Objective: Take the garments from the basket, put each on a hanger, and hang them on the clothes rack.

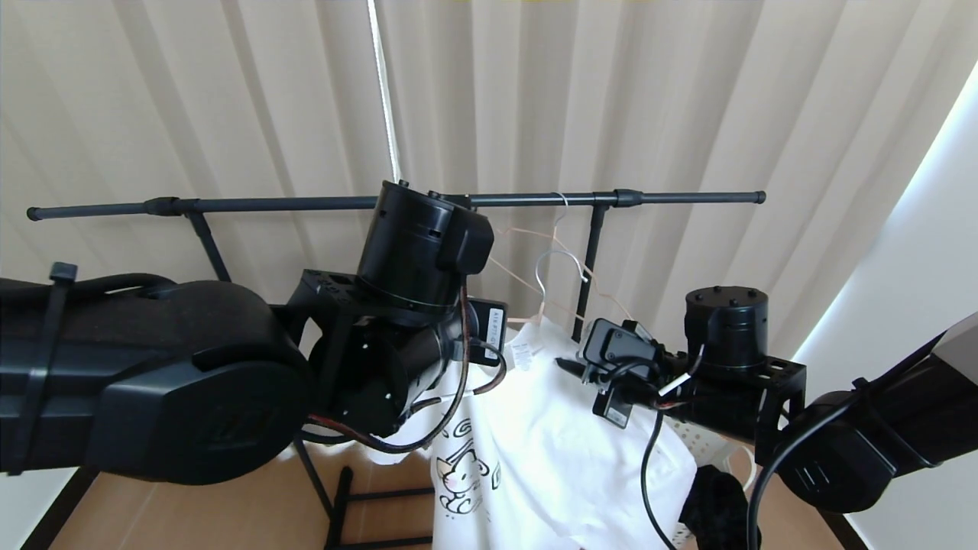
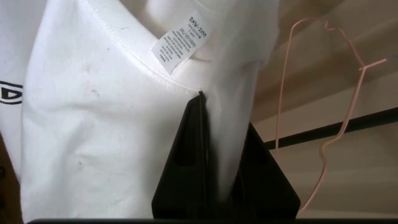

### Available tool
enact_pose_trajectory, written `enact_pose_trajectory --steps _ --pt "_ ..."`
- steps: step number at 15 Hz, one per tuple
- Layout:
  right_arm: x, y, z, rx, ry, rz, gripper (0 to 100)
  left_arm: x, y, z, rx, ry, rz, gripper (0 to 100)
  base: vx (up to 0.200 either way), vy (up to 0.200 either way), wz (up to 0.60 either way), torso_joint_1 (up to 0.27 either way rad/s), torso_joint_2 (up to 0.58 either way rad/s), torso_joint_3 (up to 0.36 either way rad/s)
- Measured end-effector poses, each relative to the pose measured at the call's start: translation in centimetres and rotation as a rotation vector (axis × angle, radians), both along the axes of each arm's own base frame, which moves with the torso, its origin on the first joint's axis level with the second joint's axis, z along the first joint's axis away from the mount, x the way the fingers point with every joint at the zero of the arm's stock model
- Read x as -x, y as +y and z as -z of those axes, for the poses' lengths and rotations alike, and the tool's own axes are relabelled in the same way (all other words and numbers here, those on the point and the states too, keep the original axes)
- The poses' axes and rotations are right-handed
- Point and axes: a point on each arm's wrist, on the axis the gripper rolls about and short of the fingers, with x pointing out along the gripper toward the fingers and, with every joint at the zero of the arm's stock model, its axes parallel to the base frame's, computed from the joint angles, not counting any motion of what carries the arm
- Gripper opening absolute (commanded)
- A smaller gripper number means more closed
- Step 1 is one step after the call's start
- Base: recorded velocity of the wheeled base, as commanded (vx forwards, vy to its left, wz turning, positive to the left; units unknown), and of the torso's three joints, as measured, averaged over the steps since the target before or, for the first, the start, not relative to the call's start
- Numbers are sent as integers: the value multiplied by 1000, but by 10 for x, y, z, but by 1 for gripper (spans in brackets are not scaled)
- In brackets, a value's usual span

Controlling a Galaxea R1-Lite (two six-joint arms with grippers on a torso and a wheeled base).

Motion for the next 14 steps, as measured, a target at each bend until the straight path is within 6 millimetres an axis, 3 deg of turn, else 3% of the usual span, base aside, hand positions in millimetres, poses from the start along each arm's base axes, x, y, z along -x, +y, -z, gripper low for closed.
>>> enact_pose_trajectory --steps 6,14 --pt "2 8 2 -43 46 7 0 18 -4 -14 36 -28 46 0 0 0 0 0 0 0" --pt "-1 13 -14 -218 4 29 0 20 -3 -15 56 -27 40 0 0 0 0 0 0 0"
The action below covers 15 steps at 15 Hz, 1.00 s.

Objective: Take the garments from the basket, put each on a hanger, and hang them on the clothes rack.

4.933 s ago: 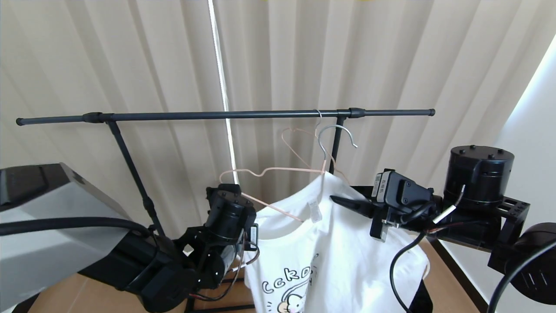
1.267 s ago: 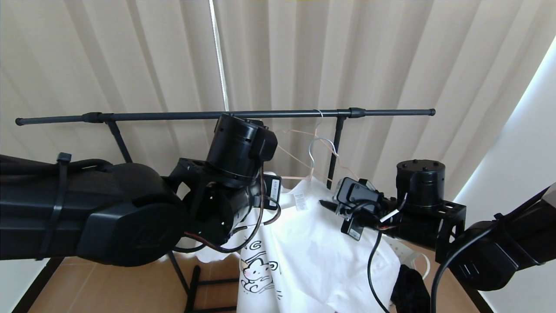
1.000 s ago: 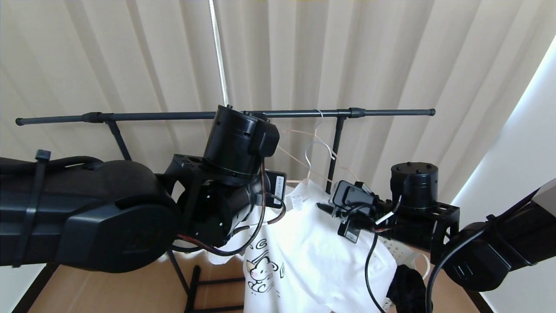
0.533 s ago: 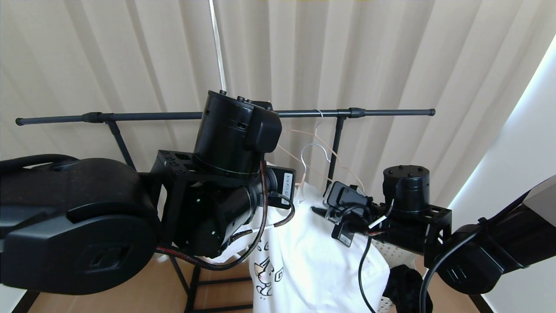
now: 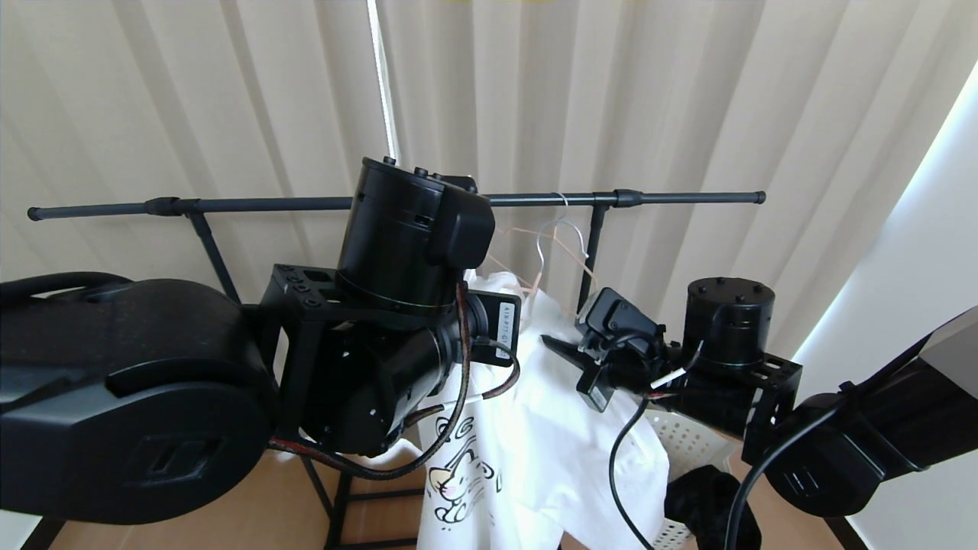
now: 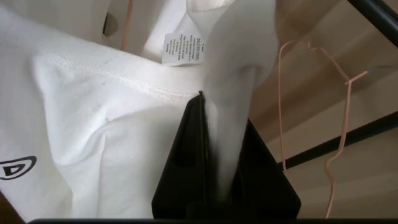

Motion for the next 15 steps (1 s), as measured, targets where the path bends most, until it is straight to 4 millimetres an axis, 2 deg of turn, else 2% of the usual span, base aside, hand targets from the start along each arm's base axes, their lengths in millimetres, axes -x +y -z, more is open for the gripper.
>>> enact_pose_trajectory --steps 7,15 --pt "4 -1 -11 -107 -80 -44 0 -2 -2 6 -6 10 -16 0 0 0 0 0 0 0" --pt "13 -5 -19 -135 -113 -99 0 -14 -9 20 -13 26 -36 0 0 0 0 0 0 0"
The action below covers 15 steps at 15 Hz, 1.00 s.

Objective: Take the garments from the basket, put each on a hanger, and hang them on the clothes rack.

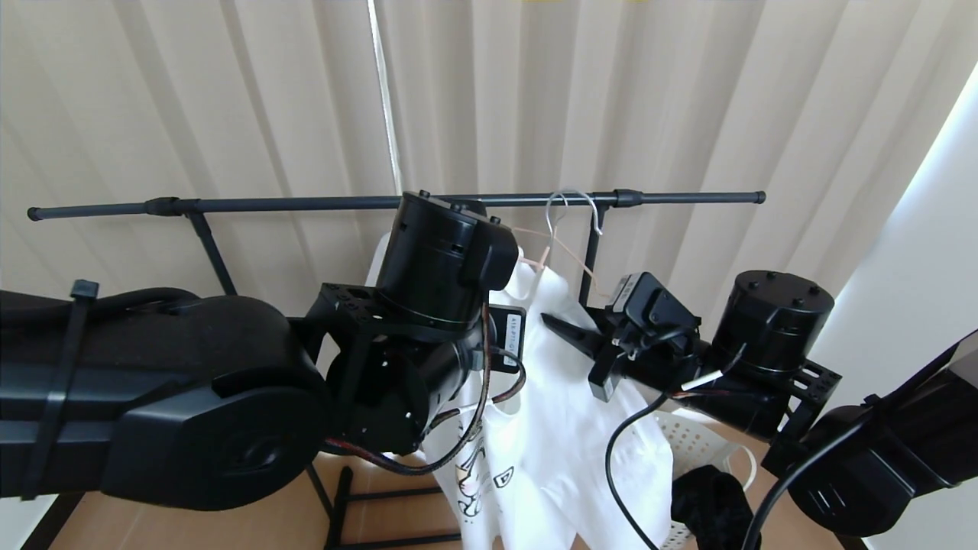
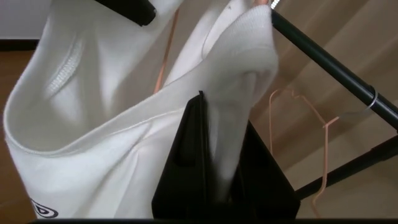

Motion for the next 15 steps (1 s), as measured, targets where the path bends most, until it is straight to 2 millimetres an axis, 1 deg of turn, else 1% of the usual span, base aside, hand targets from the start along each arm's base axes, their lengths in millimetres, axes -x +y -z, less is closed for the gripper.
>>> enact_pose_trajectory --steps 6,7,12,15 --pt "10 -5 -10 -29 -48 -51 0 -9 -3 2 32 -28 -14 0 0 0 0 0 0 0" --pt "12 -6 -11 -31 -50 -57 0 -10 -4 4 29 -27 -20 100 0 0 0 0 0 0" --pt "18 -9 -19 -40 -66 -79 0 -10 -6 10 10 -25 -31 100 0 0 0 0 0 0" --pt "15 -14 -20 -43 -69 -108 0 -6 -1 9 6 -24 -30 100 0 0 0 0 0 0"
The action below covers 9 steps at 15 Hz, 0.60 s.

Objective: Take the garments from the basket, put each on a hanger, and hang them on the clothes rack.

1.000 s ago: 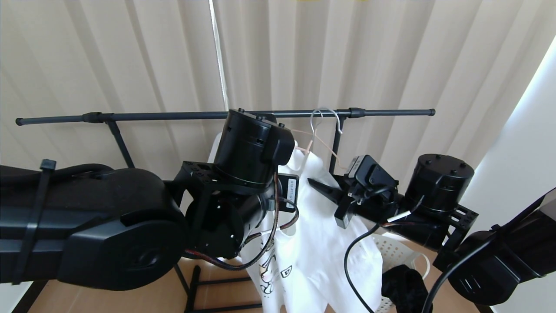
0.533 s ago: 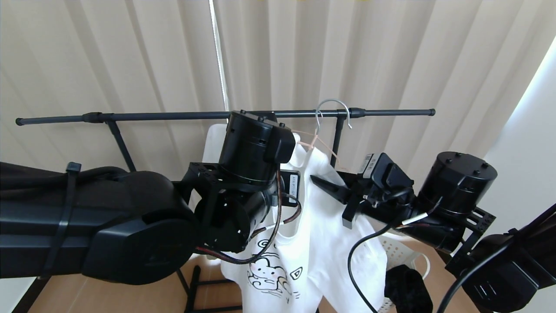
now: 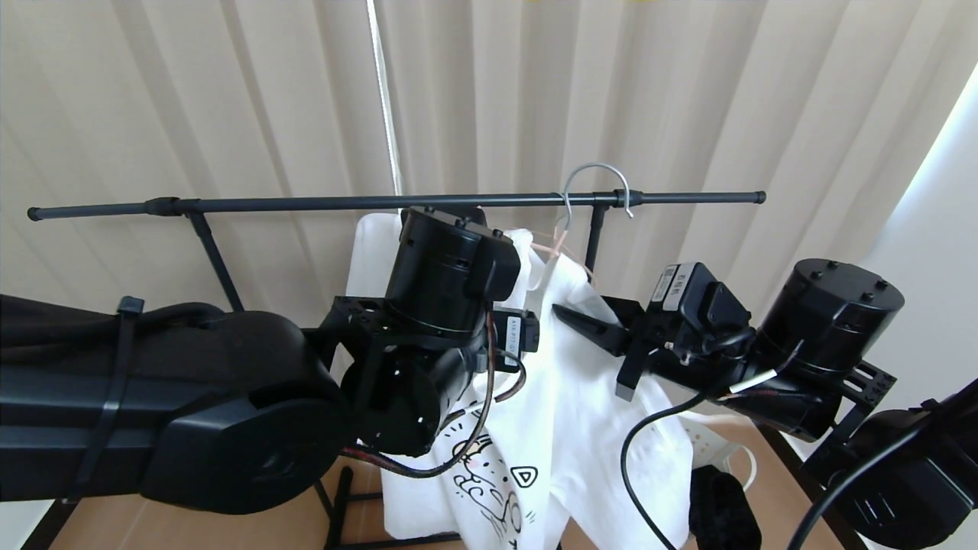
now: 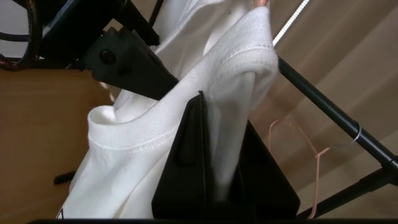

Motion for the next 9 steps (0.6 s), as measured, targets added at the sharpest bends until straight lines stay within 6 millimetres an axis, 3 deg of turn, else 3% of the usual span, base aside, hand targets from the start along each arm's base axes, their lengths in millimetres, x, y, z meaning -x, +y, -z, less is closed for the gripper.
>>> enact_pose_trajectory --steps 3,9 --pt "-6 -9 1 4 5 -8 0 9 11 -4 -4 -4 3 100 0 0 0 0 0 0" --pt "-14 -34 4 13 16 -73 0 37 68 -10 -92 -3 82 100 0 0 0 0 0 0"
